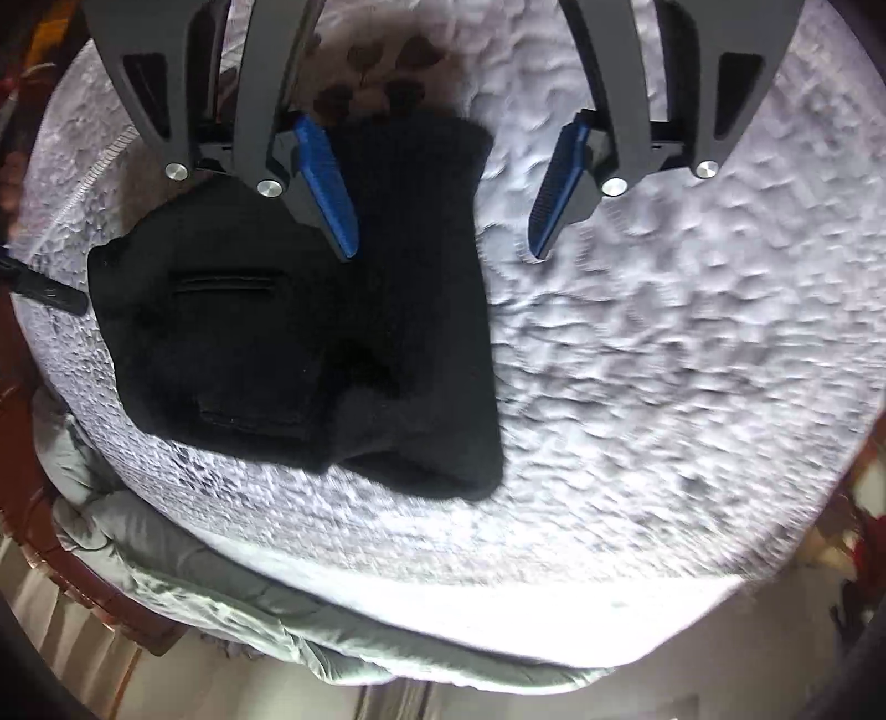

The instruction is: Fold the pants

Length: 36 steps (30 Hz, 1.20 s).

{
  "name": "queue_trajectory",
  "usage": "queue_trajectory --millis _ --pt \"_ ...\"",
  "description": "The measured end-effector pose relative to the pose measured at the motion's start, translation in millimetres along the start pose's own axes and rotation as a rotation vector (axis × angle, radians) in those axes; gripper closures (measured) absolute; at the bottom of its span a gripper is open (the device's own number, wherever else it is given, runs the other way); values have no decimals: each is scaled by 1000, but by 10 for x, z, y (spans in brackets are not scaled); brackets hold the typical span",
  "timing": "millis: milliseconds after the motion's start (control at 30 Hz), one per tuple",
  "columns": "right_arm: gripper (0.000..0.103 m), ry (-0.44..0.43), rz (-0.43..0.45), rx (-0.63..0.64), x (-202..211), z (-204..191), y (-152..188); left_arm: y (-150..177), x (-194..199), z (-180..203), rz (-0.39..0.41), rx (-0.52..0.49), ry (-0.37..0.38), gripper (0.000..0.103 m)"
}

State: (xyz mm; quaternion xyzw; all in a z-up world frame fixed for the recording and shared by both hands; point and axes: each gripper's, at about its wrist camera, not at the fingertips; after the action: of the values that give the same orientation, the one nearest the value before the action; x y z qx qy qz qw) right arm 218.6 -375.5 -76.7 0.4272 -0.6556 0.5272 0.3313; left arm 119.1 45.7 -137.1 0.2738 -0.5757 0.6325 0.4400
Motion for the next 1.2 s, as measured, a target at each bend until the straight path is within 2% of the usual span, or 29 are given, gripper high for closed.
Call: queue_trajectory --millis 100,233,333,433,500,567,633,667,733,867,967,1100,1200 --pt "40 -49 40 41 183 -197 46 87 214 58 69 11 -28 29" --pt "45 -159 13 66 107 -445 65 86 200 240 66 -3 -12 29" --pt "46 -110 -61 68 -142 -495 68 57 91 331 32 -32 -4 29" --pt "51 -94 -127 -17 -428 -327 81 88 -192 340 -58 -58 -49 27" --pt "51 -98 -146 -39 -535 -274 113 137 -359 232 -101 -13 -7 24" --pt "51 -75 -146 -15 -577 -305 152 172 -414 64 -107 91 67 20" --pt "50 -85 -125 -18 -507 -337 159 179 -363 65 -97 87 63 20" --pt "50 -92 -117 -24 -469 -338 166 184 -294 100 -84 66 37 20" --pt "41 -48 -99 -29 -302 -368 192 196 -167 168 -70 29 -7 21" --pt "28 19 -38 -20 42 -469 318 272 163 293 -31 -5 -56 7" --pt "18 74 -25 -17 198 -549 451 342 357 365 6 -20 -79 4" --pt "12 135 -17 4 307 -645 602 426 527 413 5 -7 -95 4" --pt "11 137 -18 5 379 -684 664 497 653 433 3 -11 -77 4"
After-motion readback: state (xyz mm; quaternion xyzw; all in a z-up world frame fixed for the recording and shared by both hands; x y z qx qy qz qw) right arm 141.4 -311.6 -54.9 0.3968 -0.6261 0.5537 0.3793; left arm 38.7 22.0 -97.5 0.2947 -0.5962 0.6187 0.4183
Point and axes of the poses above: each gripper's, at about its wrist camera, not at the fingertips, and x roughly against the way its jaws point, z to its right, y to its underside, and after that the axes turned 2 degrees about y, right-handed
